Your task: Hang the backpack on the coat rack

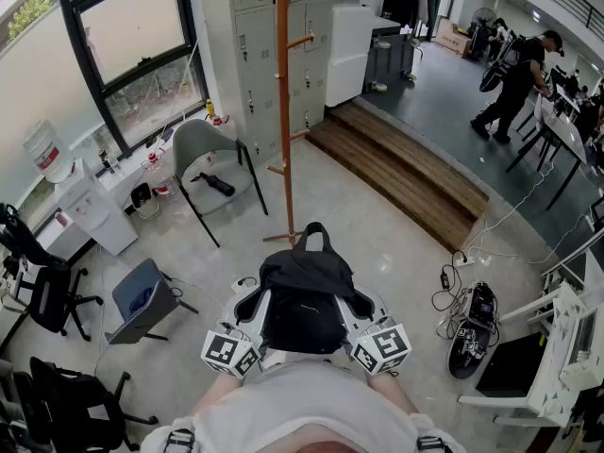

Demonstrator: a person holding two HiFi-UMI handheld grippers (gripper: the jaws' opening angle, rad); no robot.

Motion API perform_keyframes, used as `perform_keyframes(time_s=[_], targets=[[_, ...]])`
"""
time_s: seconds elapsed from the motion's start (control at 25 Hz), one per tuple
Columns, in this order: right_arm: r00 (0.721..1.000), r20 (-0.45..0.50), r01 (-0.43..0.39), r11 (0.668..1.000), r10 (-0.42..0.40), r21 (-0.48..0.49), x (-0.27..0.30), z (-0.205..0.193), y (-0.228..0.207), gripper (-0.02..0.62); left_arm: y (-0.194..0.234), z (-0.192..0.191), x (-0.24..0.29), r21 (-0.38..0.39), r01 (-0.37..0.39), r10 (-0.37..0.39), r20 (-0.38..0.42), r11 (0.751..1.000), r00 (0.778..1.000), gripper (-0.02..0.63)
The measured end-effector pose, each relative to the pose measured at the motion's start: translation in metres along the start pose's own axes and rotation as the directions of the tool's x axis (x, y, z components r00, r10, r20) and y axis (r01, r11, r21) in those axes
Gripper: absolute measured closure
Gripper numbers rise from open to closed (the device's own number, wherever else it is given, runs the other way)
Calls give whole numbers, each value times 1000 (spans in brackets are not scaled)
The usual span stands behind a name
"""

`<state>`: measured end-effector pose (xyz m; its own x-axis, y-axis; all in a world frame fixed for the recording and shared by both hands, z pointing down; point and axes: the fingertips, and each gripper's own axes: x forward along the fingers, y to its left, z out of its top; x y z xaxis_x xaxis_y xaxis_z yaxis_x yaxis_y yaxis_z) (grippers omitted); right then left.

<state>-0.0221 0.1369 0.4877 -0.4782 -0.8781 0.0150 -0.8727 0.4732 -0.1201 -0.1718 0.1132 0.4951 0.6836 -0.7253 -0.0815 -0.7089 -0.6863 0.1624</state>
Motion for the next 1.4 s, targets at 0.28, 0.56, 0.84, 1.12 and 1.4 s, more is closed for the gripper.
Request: perform_keyframes(time_s=[0.28, 0.56, 0.84, 1.12, 1.4], targets=[[1000, -5, -3, 1000, 3, 7, 0, -2, -10, 529, -3, -4, 9, -8, -10, 10, -11, 1000, 1000, 566], [1000, -5, -10, 1000, 10, 25, 1, -4, -23, 529, -6, -8, 20, -3, -12, 12, -23, 1000, 1000, 566], [1000, -2, -30, 998, 30, 49, -5, -3, -45, 529, -19, -12, 37, 6, -26, 26, -28, 1000, 999, 566], [998, -11, -56, 997, 57, 54, -16, 1, -75, 529, -40, -18, 60, 3, -48, 48, -28, 999, 998, 566], [996, -27, -86, 995, 87, 57, -10, -2, -93, 529, -43, -27, 74, -18, -80, 79, -45, 997, 996, 566]])
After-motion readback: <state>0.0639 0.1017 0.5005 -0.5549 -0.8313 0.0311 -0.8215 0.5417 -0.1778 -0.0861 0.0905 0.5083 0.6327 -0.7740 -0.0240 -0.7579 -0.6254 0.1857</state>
